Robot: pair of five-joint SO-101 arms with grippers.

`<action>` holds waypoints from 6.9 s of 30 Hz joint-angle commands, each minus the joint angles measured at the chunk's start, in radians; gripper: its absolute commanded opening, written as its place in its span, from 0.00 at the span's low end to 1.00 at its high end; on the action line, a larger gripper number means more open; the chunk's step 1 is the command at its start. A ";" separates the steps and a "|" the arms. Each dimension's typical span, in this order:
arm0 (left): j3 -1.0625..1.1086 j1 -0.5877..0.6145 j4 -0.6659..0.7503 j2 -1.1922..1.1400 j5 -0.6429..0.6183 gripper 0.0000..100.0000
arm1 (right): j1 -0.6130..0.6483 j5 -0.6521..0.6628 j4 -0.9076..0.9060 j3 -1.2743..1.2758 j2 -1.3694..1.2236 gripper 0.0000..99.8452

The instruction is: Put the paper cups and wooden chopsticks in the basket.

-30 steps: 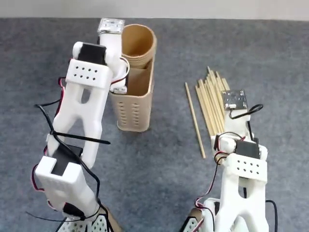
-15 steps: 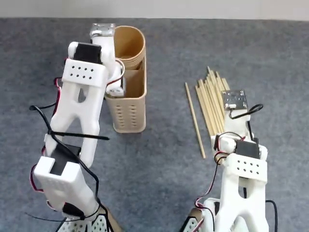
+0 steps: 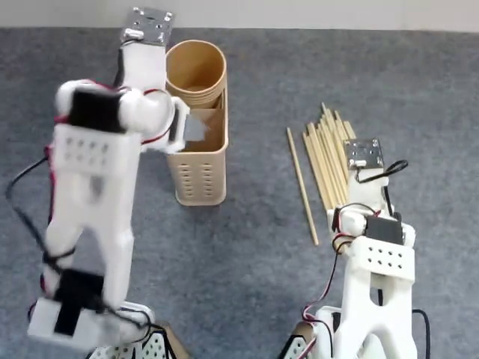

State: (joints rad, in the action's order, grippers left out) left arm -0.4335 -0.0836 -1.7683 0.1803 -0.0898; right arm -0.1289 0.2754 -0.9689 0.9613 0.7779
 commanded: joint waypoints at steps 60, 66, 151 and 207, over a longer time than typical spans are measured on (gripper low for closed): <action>2.134 0.568 0.968 1.544 0.239 0.28 | 0.111 0.092 0.486 -0.438 -0.917 0.01; 2.134 0.568 0.968 1.544 0.239 0.28 | 0.159 0.089 0.412 -0.426 -0.822 0.12; 2.135 0.492 0.919 1.537 0.238 0.28 | 0.208 0.060 0.292 -0.519 -0.750 0.33; 2.135 0.492 0.919 1.537 0.238 0.28 | 0.170 0.175 0.377 -0.538 -0.627 0.00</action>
State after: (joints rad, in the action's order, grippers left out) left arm 1.6809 0.4212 -0.8447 1.7238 0.1343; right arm 0.0506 0.4964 -0.5992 0.4549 0.0583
